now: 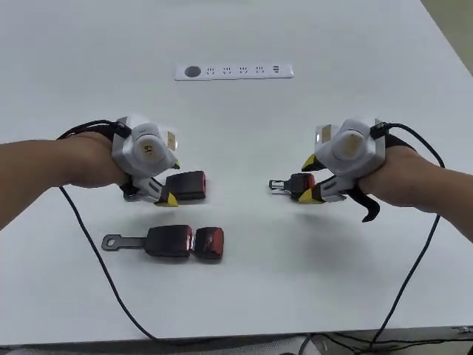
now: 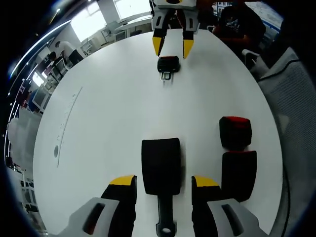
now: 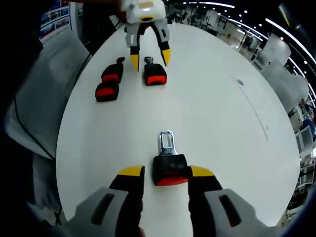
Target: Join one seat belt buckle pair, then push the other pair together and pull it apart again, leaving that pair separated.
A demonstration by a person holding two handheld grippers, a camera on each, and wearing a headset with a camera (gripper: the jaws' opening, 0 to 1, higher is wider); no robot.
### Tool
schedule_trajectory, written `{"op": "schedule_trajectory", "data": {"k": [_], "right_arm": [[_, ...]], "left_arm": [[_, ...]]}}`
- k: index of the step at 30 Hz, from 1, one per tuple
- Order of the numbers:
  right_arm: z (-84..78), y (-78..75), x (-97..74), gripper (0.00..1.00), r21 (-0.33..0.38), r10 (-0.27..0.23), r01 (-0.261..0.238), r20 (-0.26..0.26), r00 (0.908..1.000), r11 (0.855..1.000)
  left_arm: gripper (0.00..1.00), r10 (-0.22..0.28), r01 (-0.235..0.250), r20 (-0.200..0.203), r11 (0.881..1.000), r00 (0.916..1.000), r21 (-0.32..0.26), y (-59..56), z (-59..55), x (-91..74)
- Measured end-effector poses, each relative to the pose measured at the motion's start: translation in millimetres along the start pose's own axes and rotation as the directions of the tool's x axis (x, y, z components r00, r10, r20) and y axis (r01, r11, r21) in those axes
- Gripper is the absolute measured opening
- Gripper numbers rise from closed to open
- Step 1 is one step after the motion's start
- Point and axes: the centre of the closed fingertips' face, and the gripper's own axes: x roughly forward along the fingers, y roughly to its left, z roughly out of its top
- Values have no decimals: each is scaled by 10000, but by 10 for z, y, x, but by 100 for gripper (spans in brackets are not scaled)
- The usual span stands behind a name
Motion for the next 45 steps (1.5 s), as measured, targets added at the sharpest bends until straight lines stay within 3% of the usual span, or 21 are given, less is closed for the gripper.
{"op": "schedule_trajectory", "data": {"k": [4,8,12,16,19,21,23,34,38,45], "right_arm": [[-55,-22,77,35,-119,236,-238,-152,9996,9996],[-72,-36,112,33,-304,342,-352,-305,9989,9989],[-168,4,201,33,-1363,530,-679,-1101,9925,9883],[-127,-28,199,32,-1134,793,-876,-765,9939,9897],[-134,-25,201,32,-962,865,-928,-677,9939,9910],[-116,-18,211,32,-1022,729,-806,-776,9943,9915],[-93,-2,223,32,-1024,659,-739,-796,9946,9920],[164,21,363,32,-1022,600,-655,-560,9966,9926],[349,48,457,33,-786,598,-618,-275,9978,9950],[679,120,629,33,-1178,606,-603,-13,9982,9912]], "left_arm": [[33,15,-15,-38,9999,10000,149,50,-5,30],[33,-156,158,-96,9996,9998,225,43,-1,33],[31,-266,278,-167,9968,9995,751,26,-25,64],[31,-207,275,-506,9899,9985,1390,24,-41,108],[31,-175,228,-439,9923,9989,1219,30,-47,118],[31,-151,162,-148,9966,9998,806,36,-49,119],[31,-130,129,8,9968,9999,785,33,-54,111],[31,-85,88,-41,9970,10000,768,40,-39,113],[31,-88,98,-137,9970,9999,771,41,-41,113],[31,-23,34,-162,9976,9999,697,39,-37,105]]}}
